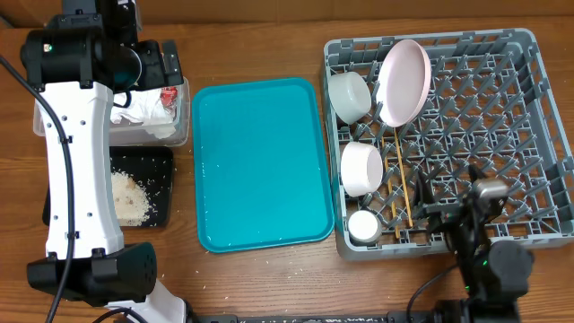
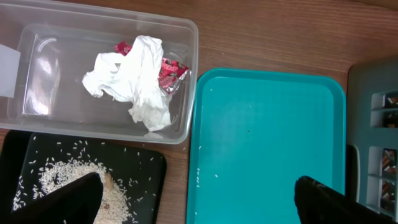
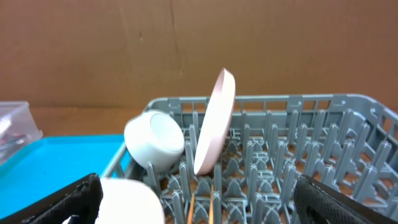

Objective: Sort waste into correct bins and load items into the dishwasher

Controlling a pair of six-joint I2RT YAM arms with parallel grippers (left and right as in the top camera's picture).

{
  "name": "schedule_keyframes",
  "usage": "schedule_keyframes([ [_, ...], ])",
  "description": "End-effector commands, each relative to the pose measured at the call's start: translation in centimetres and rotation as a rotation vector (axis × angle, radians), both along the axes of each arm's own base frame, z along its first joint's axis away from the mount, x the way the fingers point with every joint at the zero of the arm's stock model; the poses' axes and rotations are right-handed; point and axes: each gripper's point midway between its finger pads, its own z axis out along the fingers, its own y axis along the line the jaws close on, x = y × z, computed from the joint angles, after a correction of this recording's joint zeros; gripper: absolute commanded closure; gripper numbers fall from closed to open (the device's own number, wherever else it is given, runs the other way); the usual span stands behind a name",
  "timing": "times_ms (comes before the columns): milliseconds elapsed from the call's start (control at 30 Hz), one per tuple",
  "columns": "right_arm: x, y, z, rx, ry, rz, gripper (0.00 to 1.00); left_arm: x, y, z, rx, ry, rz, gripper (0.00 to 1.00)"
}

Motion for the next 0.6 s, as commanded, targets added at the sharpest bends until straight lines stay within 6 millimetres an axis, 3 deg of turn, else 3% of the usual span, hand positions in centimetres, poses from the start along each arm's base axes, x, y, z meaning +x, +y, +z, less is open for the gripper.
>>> schedule_keyframes([
  [0,-0.4,-0.1,-2.1,0.011,-0.057,-0.004,0.0,0.2,0.0,0.2,0.0,-0.007,0.005,0.0],
  [233,-0.6,-0.1,-4.6,0.01,-0.056,-0.006,0.0,0.2,0.0,0.2,0.0,-0.007,0.005,0.0],
  [567,-0.6,-0.3,-4.5,0.009,-0.061,-0.019,0.0,0.2,0.0,0.2,0.0,-0.007,0.005,0.0],
])
